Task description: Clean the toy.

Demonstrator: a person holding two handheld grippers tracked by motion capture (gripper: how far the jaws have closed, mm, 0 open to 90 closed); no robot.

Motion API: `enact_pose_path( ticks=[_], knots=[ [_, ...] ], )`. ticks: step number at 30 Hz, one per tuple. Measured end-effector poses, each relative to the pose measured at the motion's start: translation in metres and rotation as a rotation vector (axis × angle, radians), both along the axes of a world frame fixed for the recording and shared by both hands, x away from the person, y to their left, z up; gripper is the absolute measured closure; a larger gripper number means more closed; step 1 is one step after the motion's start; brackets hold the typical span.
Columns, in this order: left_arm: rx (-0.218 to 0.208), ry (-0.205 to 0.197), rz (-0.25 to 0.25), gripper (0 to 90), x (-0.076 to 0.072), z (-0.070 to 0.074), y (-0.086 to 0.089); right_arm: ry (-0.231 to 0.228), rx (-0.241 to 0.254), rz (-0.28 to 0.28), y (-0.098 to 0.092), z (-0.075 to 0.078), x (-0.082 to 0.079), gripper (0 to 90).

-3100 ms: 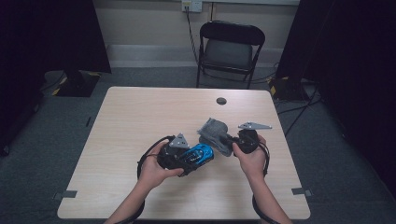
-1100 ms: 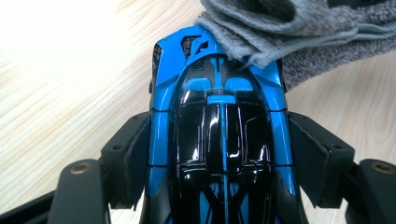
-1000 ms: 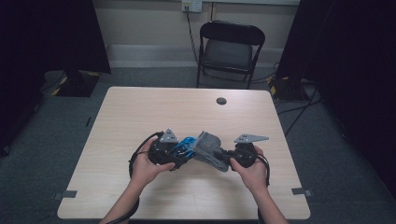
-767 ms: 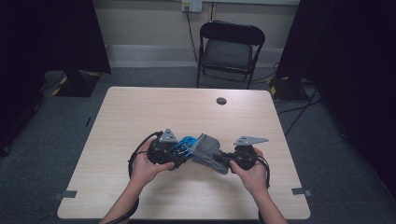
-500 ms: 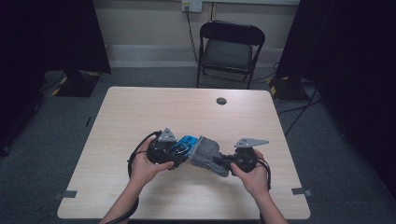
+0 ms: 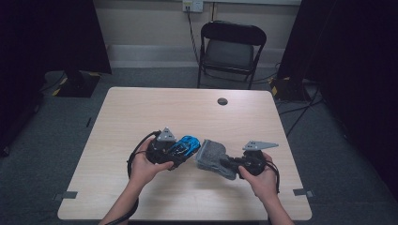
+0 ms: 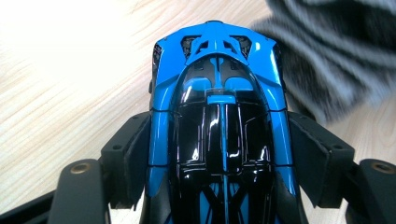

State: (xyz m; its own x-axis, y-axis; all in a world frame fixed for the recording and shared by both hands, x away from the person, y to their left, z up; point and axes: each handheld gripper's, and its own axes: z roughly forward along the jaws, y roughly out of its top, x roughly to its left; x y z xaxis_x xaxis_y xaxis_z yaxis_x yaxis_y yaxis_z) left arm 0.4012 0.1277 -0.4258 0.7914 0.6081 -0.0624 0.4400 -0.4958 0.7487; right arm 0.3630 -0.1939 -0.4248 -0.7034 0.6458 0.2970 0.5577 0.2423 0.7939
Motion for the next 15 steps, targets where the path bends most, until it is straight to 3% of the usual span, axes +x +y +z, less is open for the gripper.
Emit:
enact_pose_path(
  ticks=[8, 15],
  knots=[
    [-0.003, 0.001, -0.016, 28.3, -0.002, 0.000, -0.005, -0.020, 0.005, -0.104, -0.021, 0.010, 0.016, 79.8],
    [-0.008, 0.004, -0.034, 28.3, -0.005, 0.001, -0.010, -0.031, 0.005, -0.179, -0.026, 0.013, 0.033, 79.6]
  ],
)
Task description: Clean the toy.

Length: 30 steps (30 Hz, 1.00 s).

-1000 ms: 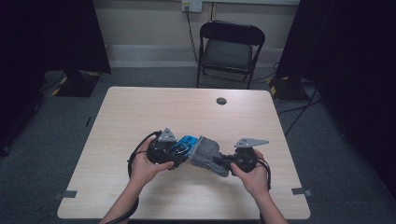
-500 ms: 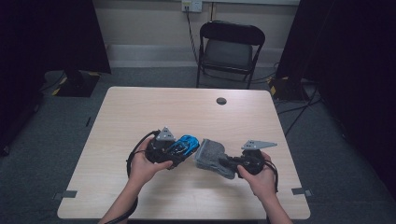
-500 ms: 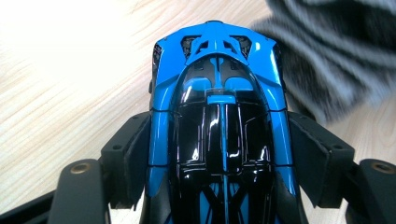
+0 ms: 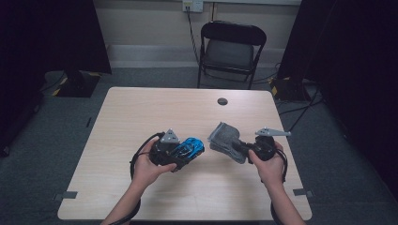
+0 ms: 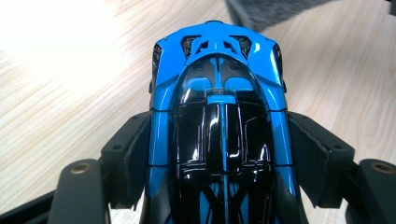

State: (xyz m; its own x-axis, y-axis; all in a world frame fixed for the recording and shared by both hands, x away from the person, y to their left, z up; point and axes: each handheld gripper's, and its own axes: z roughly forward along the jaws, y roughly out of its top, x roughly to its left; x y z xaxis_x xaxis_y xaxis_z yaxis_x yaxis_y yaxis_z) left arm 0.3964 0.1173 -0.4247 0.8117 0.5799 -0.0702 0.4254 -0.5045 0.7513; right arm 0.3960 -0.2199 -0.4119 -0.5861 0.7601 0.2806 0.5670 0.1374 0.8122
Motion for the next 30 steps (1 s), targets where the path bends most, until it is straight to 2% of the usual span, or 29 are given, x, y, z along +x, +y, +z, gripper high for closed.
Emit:
enact_pose_path(
  ticks=[12, 20, 30],
  knots=[
    [0.007, 0.007, -0.046, 28.4, -0.004, -0.002, -0.010, 0.011, -0.018, -0.018, 0.020, 0.001, 0.021, 79.6],
    [0.001, 0.001, -0.076, 28.4, -0.009, 0.002, -0.018, 0.015, -0.029, 0.003, 0.040, 0.000, 0.031, 79.6],
    [-0.002, -0.003, -0.104, 28.4, -0.012, 0.005, -0.023, 0.032, -0.032, 0.036, 0.055, -0.006, 0.034, 79.6]
  ],
)
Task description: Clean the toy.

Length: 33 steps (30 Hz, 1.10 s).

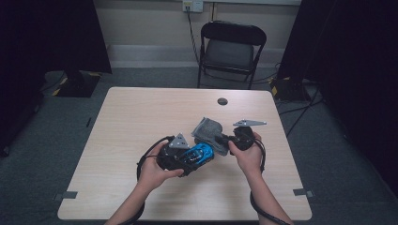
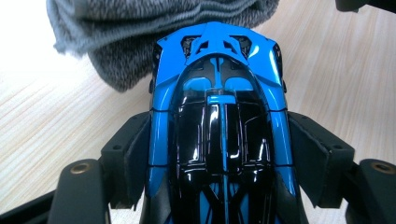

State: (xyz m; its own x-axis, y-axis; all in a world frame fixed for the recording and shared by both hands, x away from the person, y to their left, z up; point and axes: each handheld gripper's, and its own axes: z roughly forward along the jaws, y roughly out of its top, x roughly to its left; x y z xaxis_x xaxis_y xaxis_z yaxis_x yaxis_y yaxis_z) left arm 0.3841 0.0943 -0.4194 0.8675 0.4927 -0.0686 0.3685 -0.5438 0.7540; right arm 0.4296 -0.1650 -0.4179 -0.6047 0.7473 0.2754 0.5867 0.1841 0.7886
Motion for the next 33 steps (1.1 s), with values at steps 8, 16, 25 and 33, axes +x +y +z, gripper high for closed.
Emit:
enact_pose_path(
  ticks=[8, 16, 25, 33],
  knots=[
    [-0.002, -0.002, 0.018, 28.3, 0.002, -0.001, 0.004, 0.012, -0.004, 0.044, 0.005, -0.005, -0.004, 79.6],
    [0.014, 0.001, 0.045, 28.3, 0.006, -0.004, 0.010, 0.002, 0.017, 0.055, 0.002, -0.003, -0.010, 79.6],
    [0.008, 0.004, 0.075, 28.4, 0.008, -0.003, 0.018, 0.000, 0.034, 0.078, -0.004, -0.002, -0.017, 79.6],
    [0.006, 0.001, 0.096, 28.3, 0.010, -0.004, 0.022, 0.005, 0.036, 0.107, -0.010, -0.005, -0.027, 79.7]
  ],
)
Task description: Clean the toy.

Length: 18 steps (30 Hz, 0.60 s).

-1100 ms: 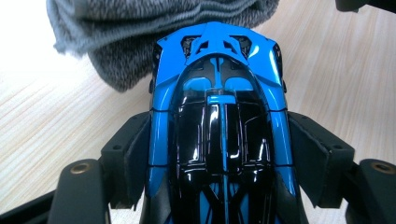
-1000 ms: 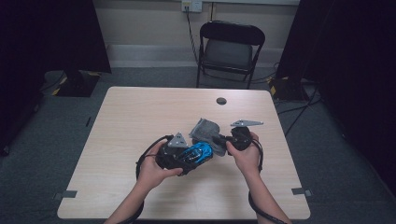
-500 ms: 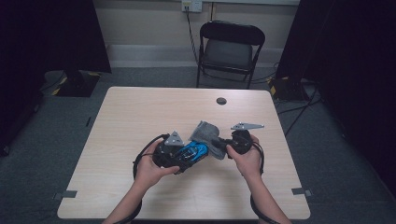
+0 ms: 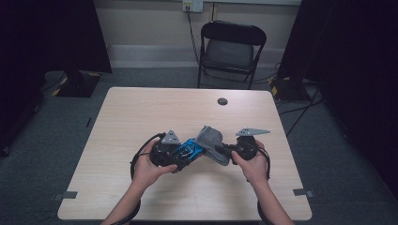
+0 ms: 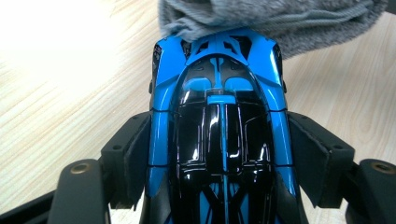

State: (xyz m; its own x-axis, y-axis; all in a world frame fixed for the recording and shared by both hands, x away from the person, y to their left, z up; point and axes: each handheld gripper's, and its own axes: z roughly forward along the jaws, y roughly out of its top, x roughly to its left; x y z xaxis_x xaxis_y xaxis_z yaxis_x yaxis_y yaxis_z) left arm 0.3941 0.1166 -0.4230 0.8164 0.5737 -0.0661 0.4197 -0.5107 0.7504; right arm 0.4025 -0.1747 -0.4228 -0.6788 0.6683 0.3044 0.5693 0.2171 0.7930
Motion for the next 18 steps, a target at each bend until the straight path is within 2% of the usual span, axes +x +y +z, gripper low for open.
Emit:
enact_pose_path(
  ticks=[7, 18],
  knots=[
    [0.013, -0.011, 0.011, 28.3, 0.000, 0.001, 0.001, 0.000, 0.005, 0.022, -0.002, -0.003, -0.009, 79.6],
    [0.003, -0.005, 0.044, 28.3, 0.004, 0.000, 0.010, 0.000, 0.003, 0.064, 0.003, -0.006, -0.019, 79.7]
  ],
)
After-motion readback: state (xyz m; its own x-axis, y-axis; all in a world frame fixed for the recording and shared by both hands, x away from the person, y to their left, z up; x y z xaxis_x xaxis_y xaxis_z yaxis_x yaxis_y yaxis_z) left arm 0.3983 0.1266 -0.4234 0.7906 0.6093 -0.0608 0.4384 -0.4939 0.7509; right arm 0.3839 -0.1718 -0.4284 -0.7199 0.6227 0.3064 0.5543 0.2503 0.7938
